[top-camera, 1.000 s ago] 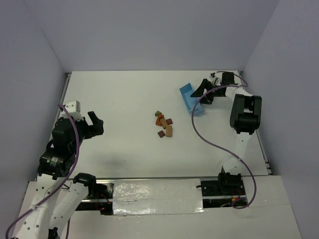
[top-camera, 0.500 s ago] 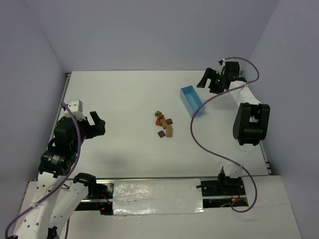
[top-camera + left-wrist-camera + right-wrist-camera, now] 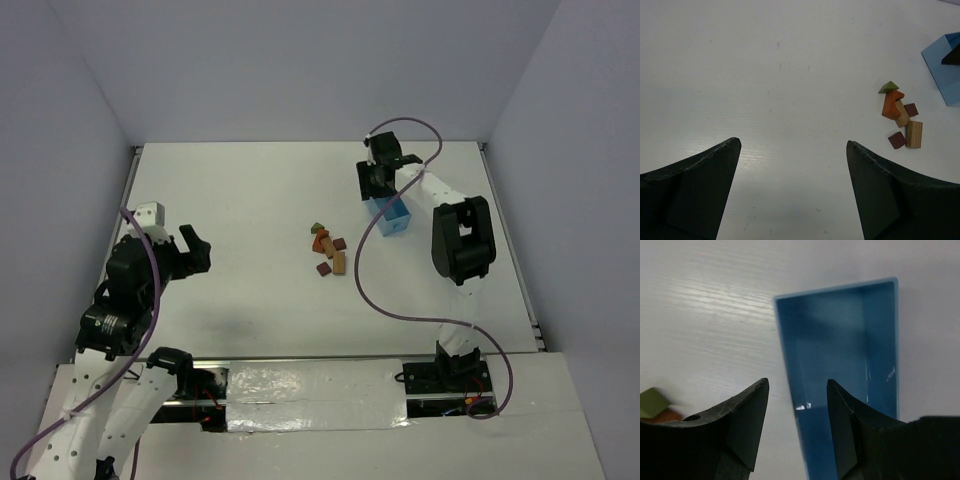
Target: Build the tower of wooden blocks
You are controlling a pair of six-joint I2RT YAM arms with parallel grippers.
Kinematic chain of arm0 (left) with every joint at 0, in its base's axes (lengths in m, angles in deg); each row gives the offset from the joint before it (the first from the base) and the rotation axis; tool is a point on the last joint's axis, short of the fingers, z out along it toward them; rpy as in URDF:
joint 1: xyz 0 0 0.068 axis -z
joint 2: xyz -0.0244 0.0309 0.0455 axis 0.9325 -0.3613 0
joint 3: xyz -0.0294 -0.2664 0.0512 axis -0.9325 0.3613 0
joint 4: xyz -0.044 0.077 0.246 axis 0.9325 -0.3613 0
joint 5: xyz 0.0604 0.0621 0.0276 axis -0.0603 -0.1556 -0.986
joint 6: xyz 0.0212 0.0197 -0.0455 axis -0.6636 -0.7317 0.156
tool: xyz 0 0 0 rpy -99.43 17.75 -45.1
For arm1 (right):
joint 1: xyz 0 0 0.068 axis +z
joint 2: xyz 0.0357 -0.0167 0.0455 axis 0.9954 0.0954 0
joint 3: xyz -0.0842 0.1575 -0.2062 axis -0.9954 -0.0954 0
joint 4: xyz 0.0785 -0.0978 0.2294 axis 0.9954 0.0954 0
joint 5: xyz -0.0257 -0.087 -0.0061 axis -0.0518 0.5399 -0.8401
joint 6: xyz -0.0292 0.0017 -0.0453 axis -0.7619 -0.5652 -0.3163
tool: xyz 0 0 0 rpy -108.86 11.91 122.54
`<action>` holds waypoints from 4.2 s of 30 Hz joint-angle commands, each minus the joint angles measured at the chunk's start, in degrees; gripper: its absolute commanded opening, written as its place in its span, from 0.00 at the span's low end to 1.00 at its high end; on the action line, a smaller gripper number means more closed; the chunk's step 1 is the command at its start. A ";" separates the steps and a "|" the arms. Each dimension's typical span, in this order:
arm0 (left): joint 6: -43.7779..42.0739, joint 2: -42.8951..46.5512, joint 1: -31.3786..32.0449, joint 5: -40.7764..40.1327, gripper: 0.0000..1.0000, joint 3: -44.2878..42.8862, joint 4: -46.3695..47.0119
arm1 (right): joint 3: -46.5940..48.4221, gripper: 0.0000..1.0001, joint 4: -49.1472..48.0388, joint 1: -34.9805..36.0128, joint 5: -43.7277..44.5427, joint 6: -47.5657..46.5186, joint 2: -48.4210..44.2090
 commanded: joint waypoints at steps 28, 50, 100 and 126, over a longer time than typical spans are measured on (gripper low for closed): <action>-0.33 0.63 3.32 0.37 1.00 0.04 2.34 | 31.75 0.08 14.91 -22.07 -3.61 -8.36 20.16; 0.20 -3.23 3.68 -1.38 0.99 -0.22 1.90 | -29.71 1.00 -30.30 3.32 -18.37 18.85 -38.43; -0.68 -7.28 3.85 0.02 1.00 -0.48 1.98 | -30.38 0.27 -10.84 28.02 16.68 18.11 -17.80; 7.23 18.91 -0.45 -22.04 0.99 -0.66 -2.15 | 30.42 0.32 13.99 38.21 -15.49 -38.84 18.39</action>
